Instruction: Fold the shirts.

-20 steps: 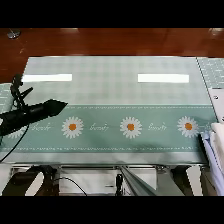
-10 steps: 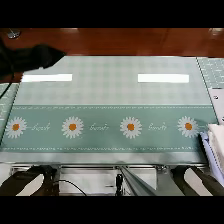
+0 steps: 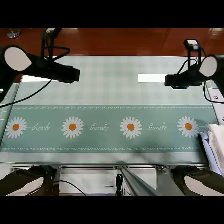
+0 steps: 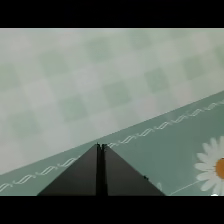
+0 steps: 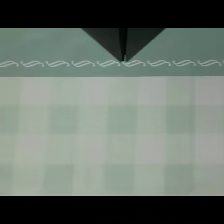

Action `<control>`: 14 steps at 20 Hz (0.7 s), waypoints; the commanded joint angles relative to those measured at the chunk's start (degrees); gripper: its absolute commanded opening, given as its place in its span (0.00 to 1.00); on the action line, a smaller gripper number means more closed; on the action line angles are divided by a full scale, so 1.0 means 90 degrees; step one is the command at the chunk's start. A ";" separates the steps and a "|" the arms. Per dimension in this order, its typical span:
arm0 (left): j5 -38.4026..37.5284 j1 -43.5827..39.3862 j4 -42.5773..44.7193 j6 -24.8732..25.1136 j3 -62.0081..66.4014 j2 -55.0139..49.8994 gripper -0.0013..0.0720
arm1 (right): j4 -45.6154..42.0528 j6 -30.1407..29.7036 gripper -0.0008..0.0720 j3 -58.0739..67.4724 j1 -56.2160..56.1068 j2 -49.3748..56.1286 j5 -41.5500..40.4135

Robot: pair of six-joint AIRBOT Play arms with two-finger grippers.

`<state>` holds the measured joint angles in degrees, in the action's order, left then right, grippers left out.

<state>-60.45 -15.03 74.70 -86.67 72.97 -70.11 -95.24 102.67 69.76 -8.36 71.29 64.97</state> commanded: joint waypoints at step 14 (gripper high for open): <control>-0.0571 0.0187 0.0539 -0.0403 -0.0177 -0.0104 0.05 | -0.0461 0.0233 0.04 -0.0107 0.0010 0.0175 0.0551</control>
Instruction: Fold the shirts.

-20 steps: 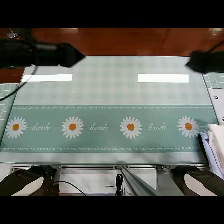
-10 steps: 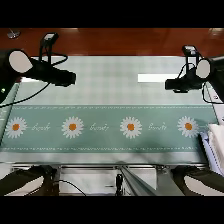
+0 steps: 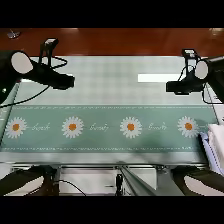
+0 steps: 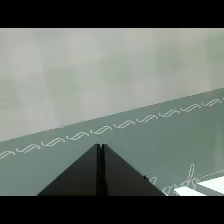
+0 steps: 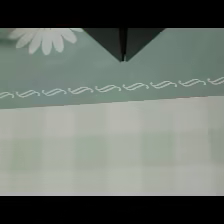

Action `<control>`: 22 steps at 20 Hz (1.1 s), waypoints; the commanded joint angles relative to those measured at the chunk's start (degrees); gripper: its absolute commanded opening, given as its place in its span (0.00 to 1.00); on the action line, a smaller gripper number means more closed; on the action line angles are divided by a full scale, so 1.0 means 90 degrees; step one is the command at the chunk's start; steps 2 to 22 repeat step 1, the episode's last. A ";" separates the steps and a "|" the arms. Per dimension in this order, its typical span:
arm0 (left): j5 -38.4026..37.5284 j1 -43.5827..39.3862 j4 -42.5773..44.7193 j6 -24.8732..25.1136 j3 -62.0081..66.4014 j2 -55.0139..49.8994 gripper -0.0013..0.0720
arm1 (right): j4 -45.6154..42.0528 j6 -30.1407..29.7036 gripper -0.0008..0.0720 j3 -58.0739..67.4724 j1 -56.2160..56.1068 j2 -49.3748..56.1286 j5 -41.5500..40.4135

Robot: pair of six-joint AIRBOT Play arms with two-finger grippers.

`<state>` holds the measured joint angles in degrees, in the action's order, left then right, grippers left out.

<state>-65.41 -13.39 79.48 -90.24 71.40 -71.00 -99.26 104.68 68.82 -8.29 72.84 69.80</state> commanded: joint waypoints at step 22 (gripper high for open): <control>-0.0019 0.0005 0.0007 -0.0007 -0.0002 -0.0005 0.05 | -0.0015 0.0010 0.04 -0.0002 0.0002 0.0002 0.0017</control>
